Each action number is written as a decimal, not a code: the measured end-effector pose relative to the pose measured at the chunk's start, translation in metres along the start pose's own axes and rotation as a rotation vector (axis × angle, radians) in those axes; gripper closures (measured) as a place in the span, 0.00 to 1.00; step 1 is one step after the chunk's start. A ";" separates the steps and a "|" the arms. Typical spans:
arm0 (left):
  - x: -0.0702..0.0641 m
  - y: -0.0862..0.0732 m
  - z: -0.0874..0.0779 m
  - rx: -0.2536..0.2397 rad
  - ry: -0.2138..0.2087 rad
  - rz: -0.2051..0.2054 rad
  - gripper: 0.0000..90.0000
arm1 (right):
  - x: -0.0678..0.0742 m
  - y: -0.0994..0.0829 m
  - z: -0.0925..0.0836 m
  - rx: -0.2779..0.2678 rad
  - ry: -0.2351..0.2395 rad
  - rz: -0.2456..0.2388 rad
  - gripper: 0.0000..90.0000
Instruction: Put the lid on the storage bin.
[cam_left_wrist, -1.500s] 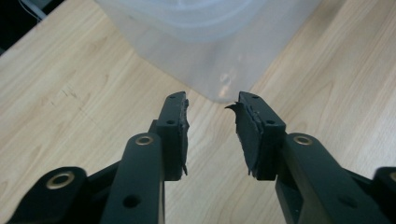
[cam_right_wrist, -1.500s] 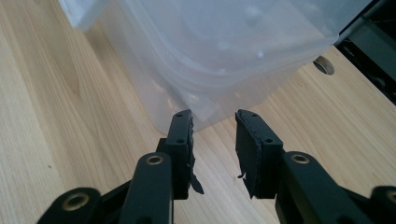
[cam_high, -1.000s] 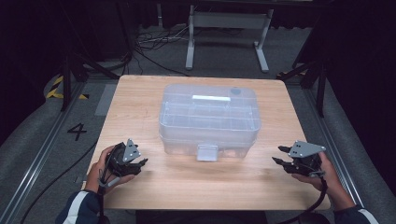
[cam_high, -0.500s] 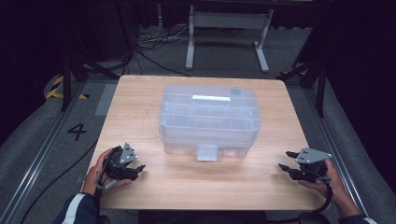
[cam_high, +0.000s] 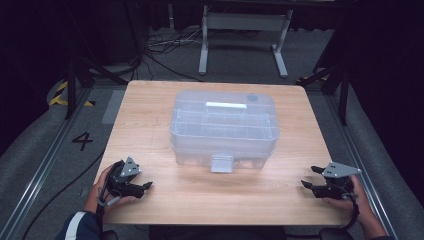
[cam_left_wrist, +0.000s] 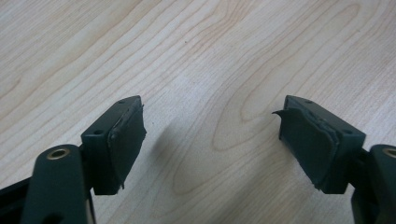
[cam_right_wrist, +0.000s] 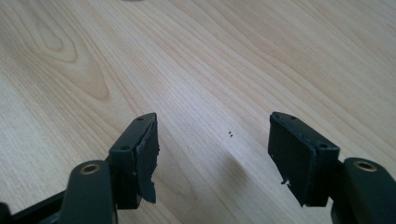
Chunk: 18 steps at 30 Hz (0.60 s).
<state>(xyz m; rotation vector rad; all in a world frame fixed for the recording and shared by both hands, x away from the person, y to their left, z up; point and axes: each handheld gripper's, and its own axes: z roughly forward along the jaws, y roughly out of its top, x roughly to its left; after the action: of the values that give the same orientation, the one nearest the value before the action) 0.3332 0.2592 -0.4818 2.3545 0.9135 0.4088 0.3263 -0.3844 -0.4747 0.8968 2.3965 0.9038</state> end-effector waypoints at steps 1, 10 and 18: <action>0.000 -0.001 0.000 -0.006 -0.004 -0.007 0.24 | -0.001 -0.002 0.000 -0.003 -0.003 0.014 0.35; 0.006 -0.015 0.005 -0.084 -0.037 -0.117 0.17 | -0.004 -0.018 0.007 -0.043 0.035 0.139 0.29; 0.006 -0.015 0.005 -0.083 -0.033 -0.124 0.16 | -0.008 -0.018 0.008 -0.023 0.048 0.184 0.24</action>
<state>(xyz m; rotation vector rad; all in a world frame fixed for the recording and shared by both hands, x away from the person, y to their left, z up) 0.3318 0.2700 -0.4943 2.2097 1.0017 0.3495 0.3292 -0.3970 -0.4921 1.1132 2.3667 1.0295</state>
